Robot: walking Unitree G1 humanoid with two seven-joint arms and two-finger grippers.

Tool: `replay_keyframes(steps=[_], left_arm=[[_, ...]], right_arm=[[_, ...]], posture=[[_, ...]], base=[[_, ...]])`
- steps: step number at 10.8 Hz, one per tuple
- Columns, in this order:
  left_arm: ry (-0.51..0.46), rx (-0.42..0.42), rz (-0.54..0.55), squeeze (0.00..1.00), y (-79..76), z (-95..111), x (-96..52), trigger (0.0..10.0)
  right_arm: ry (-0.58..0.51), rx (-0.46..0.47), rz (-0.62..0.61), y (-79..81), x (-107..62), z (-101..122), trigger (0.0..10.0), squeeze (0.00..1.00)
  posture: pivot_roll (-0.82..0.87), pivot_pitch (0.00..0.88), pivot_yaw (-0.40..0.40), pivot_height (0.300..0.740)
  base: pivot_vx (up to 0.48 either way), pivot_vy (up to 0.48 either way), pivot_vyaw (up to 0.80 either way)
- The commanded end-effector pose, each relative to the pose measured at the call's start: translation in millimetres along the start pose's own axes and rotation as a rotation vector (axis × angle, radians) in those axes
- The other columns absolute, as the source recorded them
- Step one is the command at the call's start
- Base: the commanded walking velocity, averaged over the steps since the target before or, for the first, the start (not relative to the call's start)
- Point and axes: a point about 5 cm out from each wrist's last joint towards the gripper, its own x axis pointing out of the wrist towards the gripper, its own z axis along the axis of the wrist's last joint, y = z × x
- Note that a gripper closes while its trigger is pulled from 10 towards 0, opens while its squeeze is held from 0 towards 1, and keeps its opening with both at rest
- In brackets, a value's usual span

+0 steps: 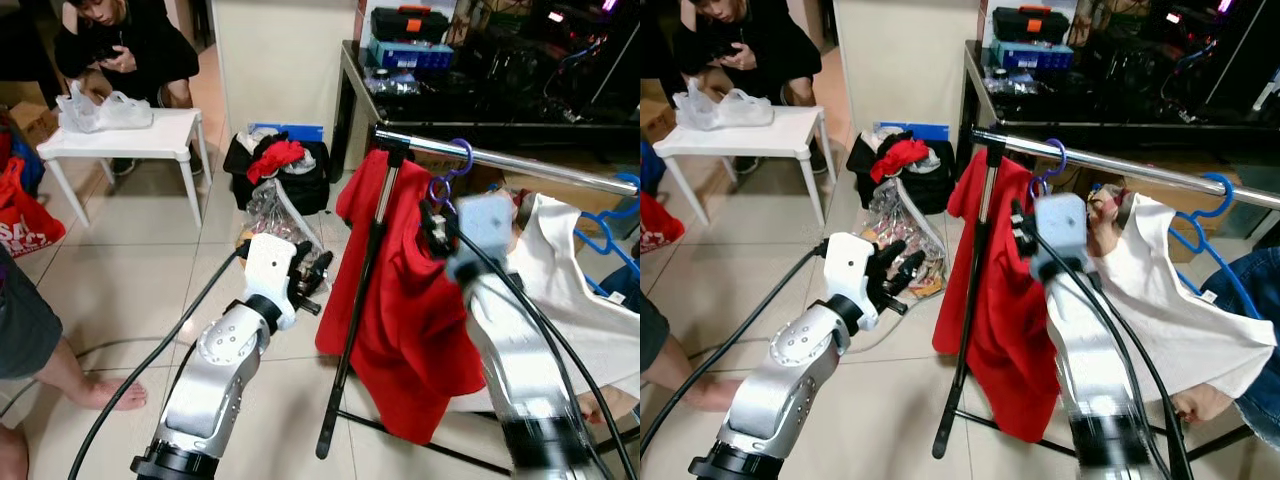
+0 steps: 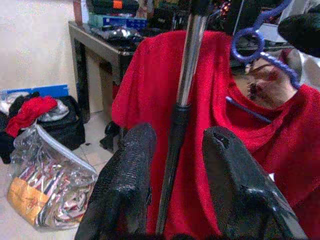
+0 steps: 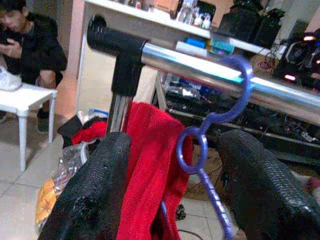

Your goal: Hang hanger

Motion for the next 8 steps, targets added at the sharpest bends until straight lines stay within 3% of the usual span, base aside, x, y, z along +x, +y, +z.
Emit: replay_keyframes(steps=[1, 4, 8], left_arm=[[-0.004, 0.012, -0.007, 0.0, -1.1, 1, 2.8, 10.0], [-0.001, 0.003, -0.007, 0.0, -4.0, 0, 2.0, 10.0], [0.001, 0.002, -0.003, 0.0, -4.5, -2, 0.7, 10.0]], right_arm=[[0.042, -0.036, -0.016, 1.5, 5.7, -6, 10.0, 0.0], [0.103, -0.075, -0.142, -6.1, 15.9, -14, 10.0, 0.0], [0.08, -0.064, -0.193, -25.8, 18.6, -9, 10.0, 0.0]], posture=[[0.02, 0.0, -0.054, 0.74], [0.03, 0.0, -0.066, 0.74], [0.03, 0.0, -0.068, 0.74]], base=[[0.0, 0.0, 0.0], [0.0, 0.0, 0.0], [0.0, 0.0, 0.0]])
